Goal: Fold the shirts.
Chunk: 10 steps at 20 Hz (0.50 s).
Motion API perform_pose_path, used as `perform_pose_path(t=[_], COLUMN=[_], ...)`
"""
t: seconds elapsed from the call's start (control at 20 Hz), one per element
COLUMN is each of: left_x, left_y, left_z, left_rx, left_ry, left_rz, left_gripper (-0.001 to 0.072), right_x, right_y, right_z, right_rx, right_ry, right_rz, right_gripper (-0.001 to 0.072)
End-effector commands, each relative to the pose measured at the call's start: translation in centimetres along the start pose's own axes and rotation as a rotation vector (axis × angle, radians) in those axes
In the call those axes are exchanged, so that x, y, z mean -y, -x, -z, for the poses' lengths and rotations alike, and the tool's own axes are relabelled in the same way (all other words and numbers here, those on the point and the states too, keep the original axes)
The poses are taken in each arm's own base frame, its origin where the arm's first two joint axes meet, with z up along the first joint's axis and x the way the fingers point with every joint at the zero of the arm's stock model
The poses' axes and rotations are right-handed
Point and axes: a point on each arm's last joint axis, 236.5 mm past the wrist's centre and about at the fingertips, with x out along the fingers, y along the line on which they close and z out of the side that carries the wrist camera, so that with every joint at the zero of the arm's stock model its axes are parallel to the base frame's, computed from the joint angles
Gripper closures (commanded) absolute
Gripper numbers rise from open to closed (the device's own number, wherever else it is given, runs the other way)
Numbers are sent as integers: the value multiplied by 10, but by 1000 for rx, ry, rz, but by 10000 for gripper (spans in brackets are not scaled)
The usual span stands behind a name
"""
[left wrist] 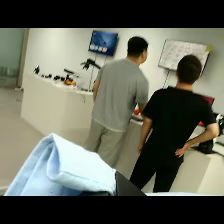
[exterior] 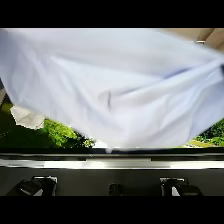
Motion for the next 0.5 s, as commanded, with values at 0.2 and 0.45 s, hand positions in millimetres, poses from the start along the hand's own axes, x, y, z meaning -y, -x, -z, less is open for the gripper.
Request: perform_pose_path(t=[0.2,0.45], left_x=[-144,-208], left_y=[-20,-68], left_z=[265,386], left_rx=[-672,-786], left_ry=[102,166], left_rz=[-378,-450], left_gripper=[681,681], right_x=[64,104], right_y=[-92,-238], right_z=[241,290], right_rx=[-848,-588], right_ry=[-315,-739], right_rz=[75,71], right_gripper=[667,666])
